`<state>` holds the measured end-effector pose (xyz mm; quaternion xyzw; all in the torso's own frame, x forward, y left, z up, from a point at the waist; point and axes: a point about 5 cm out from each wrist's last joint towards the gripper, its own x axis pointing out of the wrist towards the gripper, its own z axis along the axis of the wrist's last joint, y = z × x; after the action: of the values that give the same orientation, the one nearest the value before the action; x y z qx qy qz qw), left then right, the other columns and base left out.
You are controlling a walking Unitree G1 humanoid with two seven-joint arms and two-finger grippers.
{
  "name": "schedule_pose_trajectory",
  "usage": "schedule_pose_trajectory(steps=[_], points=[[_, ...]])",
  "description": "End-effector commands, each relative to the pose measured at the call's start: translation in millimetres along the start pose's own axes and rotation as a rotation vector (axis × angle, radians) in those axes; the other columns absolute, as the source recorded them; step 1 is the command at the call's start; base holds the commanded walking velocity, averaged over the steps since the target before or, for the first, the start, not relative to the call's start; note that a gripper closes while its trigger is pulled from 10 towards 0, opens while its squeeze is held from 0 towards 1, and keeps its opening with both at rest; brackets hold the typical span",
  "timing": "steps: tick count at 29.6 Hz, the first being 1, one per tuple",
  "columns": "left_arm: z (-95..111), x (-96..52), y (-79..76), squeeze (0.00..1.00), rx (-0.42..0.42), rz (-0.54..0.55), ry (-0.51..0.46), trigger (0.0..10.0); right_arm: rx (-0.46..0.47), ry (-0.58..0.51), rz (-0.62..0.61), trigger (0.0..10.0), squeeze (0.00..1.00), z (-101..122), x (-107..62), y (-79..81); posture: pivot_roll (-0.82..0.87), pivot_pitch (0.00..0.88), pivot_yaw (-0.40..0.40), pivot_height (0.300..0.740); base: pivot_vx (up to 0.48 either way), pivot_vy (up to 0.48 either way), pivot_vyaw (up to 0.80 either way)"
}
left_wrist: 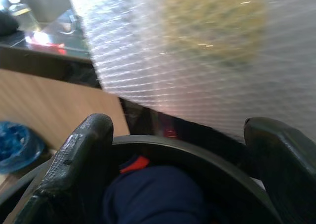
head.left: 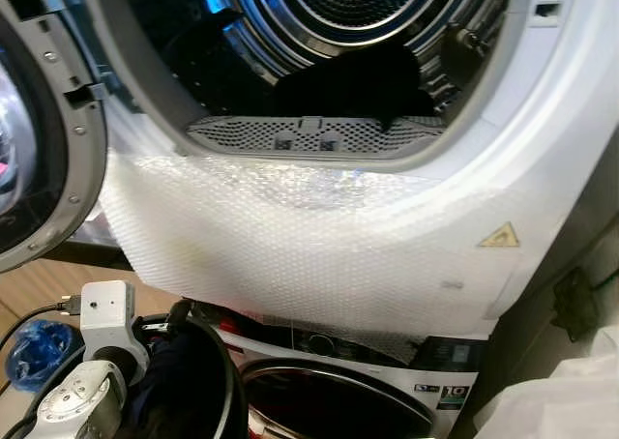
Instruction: Clothes washing
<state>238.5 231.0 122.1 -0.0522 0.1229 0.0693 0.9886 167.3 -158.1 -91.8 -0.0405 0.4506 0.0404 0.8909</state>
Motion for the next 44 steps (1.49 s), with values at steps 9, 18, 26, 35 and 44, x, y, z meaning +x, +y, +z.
schedule_pose_trajectory(steps=[9, 18, 26, 35, 44], points=[[-19, 13.3, 30.9, 1.0, -0.077, 0.213, 0.045, 10.0, 0.017, -0.002, -0.026, 10.0, 0.0, 7, 1.7, -7.2, 0.18, 0.0, 0.074, 0.74, 0.0, 0.0, 0.0], [-23, 14.0, 45.3, 1.0, -0.161, 0.28, 0.088, 10.0, -0.023, -0.004, -0.019, 10.0, 0.0, 11, 2.0, -15.2, 0.2, 0.0, 0.024, 0.74, 0.0, 0.0, 0.0], [-55, 5.6, 30.5, 1.0, -0.16, 0.262, 0.244, 10.0, -0.04, 0.0, -0.032, 10.0, 0.0, 10, 0.8, -24.7, 0.19, 0.0, 0.015, 0.74, 0.0, 0.0, 0.0], [-51, 24.3, 31.4, 0.0, -0.123, 0.235, 0.272, 10.0, -0.037, 0.001, -0.034, 10.0, 0.0, 8, 0.2, -24.9, 0.16, 0.0, 0.008, 0.74, 0.0, 0.0, 0.0], [-40, 33.8, 24.3, 0.0, -0.098, 0.109, 0.312, 10.0, -0.033, 0.002, -0.048, 10.0, 0.0, 6, -1.1, -30.6, 0.14, 0.0, 0.008, 0.74, 0.0, 0.0, 0.0]])
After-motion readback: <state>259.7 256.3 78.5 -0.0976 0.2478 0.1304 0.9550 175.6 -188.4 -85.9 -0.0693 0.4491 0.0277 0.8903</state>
